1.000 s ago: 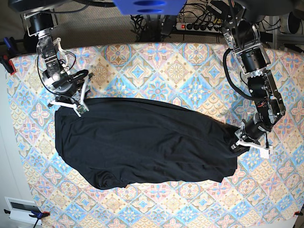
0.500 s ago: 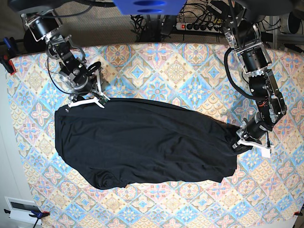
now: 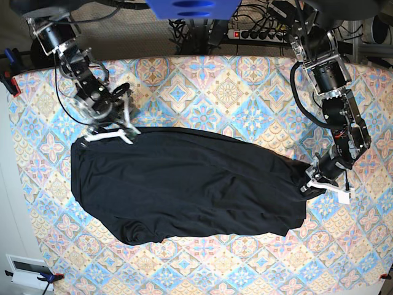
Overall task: Layout the t-shirt on the table in an organized manner, then fold the t-shirt properly
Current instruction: 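Release the shirt with the right gripper and move it inward, then grasp the shirt corner with the right gripper near its end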
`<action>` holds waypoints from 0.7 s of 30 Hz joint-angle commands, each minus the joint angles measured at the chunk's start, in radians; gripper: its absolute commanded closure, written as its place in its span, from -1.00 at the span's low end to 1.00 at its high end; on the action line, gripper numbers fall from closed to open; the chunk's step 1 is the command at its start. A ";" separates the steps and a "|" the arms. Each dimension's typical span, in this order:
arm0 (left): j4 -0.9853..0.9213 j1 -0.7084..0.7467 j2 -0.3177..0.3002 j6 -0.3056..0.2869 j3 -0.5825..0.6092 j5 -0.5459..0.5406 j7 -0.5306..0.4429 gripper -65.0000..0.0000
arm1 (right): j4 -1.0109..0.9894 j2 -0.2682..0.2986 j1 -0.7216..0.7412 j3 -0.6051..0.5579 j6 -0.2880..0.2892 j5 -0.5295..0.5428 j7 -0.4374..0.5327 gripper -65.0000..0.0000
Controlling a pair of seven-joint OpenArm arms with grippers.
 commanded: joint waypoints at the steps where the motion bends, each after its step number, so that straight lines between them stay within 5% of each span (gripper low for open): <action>1: 0.017 -0.022 -0.012 -0.007 -0.001 -0.018 -0.017 1.00 | 0.040 0.017 0.005 0.051 -0.005 0.032 0.016 0.21; 7: 0.017 -0.020 -0.008 -0.007 -0.001 -0.018 -0.017 1.00 | 0.054 0.012 -0.013 0.355 -0.005 0.452 -0.027 0.21; 13: 0.017 -0.020 -0.008 -0.007 -0.001 -0.018 -0.017 1.00 | -0.155 -0.005 -0.009 0.620 -0.005 0.876 -0.126 0.21; 16: 0.017 -0.020 -0.008 -0.007 -0.001 -0.018 -0.017 1.00 | -0.284 -0.025 -0.009 0.694 -0.005 0.988 -0.160 0.21; 21: 0.017 -0.020 -0.008 -0.007 -0.001 -0.018 -0.017 1.00 | -0.379 -0.091 -0.009 0.708 -0.005 1.005 -0.192 0.21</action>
